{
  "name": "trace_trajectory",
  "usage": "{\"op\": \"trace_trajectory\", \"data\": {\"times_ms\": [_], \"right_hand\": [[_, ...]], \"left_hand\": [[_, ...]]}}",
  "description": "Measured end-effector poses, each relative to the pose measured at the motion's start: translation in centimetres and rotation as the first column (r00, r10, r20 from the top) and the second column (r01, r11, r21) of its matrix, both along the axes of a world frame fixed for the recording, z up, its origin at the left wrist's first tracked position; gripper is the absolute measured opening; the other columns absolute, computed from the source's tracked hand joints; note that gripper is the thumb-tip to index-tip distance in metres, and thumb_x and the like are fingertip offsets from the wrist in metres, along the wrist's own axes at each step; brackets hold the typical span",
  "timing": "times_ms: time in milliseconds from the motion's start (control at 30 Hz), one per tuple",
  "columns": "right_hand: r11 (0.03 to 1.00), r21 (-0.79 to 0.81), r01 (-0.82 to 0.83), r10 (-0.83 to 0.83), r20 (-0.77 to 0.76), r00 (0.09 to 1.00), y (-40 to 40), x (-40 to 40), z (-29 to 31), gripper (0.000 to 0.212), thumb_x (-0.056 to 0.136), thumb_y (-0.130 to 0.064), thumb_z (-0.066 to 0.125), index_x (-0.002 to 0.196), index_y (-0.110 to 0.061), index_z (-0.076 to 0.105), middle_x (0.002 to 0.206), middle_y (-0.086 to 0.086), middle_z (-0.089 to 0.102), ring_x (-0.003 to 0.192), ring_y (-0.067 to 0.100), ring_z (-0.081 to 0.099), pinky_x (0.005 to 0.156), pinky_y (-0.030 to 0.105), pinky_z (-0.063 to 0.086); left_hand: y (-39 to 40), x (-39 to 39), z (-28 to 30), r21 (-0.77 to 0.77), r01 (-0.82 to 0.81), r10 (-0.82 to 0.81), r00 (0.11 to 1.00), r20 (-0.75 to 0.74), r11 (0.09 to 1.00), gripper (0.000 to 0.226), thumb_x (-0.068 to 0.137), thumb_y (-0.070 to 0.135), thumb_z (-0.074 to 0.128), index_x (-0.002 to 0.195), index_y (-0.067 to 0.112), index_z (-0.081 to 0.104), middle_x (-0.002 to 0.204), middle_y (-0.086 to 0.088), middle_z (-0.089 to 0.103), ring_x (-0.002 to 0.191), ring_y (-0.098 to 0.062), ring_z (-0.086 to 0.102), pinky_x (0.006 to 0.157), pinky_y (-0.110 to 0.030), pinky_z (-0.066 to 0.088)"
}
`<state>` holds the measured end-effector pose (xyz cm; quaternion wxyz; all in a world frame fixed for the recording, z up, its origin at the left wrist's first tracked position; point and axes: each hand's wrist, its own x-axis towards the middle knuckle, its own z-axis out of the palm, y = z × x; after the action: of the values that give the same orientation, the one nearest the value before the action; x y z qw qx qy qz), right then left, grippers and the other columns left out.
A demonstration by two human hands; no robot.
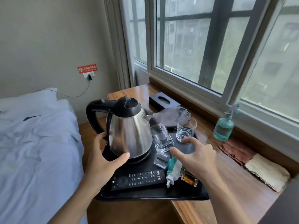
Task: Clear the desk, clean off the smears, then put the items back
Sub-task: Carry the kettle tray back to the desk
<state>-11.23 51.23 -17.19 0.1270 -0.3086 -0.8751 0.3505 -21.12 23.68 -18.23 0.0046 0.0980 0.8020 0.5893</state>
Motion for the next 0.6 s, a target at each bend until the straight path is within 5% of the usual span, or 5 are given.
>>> {"op": "trace_trajectory", "data": {"times_ms": [400, 600], "right_hand": [[0.997, -0.002, -0.078, 0.078, -0.01, 0.997, 1.4, -19.2, 1.6, 0.057, 0.067, -0.076, 0.07, 0.114, -0.046, 0.061, 0.106, 0.01, 0.049, 0.126, 0.034, 0.036, 0.097, 0.045, 0.045], [0.998, -0.024, -0.051, 0.051, -0.018, 0.999, 0.9, -28.2, 0.2, 0.067, 0.051, -0.091, 0.062, 0.105, -0.051, 0.058, 0.096, 0.013, 0.061, 0.11, 0.035, 0.056, 0.09, 0.045, 0.053]], "left_hand": [[0.6, -16.9, 1.2, -0.009, -0.081, 0.081, 0.995, 0.049, 0.997, 0.104, 0.055, 0.062, 0.091, 0.139, 0.064, 0.03, 0.148, 0.005, 0.053, 0.135, -0.018, 0.053, 0.115, -0.051, 0.046], [-0.3, -26.0, 0.5, 0.001, -0.076, 0.076, 0.997, 0.033, 0.997, 0.098, 0.067, 0.044, 0.096, 0.14, 0.059, 0.033, 0.143, 0.017, 0.052, 0.133, -0.01, 0.05, 0.113, -0.041, 0.043]]}}
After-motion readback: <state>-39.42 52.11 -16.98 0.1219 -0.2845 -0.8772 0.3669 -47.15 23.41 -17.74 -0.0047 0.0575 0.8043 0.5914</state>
